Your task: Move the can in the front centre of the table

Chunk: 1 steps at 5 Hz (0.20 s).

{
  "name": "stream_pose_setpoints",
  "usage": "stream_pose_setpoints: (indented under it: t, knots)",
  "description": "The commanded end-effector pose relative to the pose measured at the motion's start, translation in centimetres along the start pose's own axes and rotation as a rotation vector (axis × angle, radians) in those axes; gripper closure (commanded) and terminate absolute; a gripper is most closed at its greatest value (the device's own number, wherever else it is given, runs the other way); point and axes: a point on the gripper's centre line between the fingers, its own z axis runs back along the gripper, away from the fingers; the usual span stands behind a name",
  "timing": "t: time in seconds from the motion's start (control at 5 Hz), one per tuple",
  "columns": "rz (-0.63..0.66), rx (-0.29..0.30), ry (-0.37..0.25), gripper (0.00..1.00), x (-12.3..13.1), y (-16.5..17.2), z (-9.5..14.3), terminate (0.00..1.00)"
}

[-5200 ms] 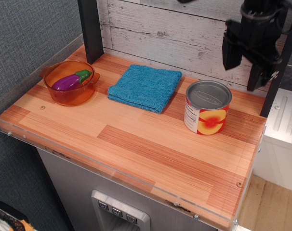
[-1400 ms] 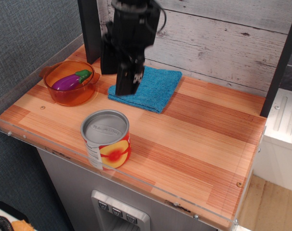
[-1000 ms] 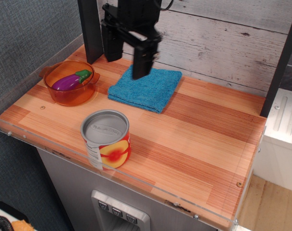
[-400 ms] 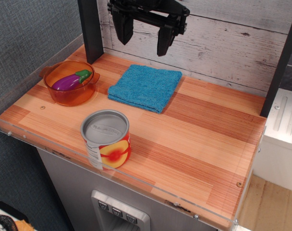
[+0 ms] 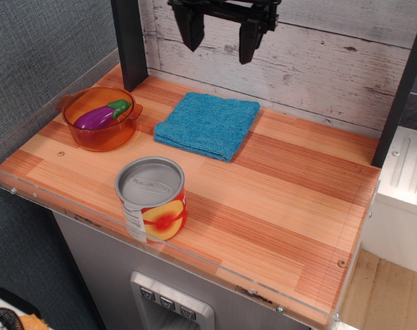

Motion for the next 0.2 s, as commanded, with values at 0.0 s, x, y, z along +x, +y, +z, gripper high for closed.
stream_pose_setpoints:
  t: [0.0]
  knots:
    - [0.008, 0.0, -0.052, 0.0, 0.78, 0.44, 1.91, 1.0]
